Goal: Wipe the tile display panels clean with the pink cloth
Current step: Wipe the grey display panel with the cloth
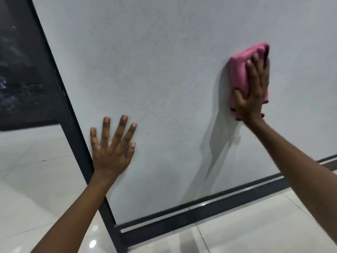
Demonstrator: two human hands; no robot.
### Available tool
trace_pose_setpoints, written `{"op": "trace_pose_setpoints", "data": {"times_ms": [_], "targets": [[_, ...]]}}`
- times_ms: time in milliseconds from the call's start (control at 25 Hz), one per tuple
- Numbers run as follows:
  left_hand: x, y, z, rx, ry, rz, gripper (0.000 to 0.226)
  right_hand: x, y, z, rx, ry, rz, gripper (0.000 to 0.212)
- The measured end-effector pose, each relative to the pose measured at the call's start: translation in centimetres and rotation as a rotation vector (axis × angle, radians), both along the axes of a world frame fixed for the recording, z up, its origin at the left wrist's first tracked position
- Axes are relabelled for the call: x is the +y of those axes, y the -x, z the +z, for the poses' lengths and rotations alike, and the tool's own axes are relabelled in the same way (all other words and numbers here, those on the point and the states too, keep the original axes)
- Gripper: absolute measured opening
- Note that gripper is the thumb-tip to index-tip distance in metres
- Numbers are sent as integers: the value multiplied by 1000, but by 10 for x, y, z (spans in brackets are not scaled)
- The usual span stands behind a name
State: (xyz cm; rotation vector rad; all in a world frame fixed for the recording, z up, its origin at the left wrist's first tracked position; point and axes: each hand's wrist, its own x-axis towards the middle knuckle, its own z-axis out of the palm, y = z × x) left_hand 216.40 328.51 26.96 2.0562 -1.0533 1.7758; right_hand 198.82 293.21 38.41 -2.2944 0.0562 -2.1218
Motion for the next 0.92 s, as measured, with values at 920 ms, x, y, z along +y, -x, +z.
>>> {"op": "trace_pose_setpoints", "data": {"times_ms": [920], "targets": [[-31, 13, -144, -124, -243, 46, 65, 57, 3, -349, 1043, 678, 116, 59]]}}
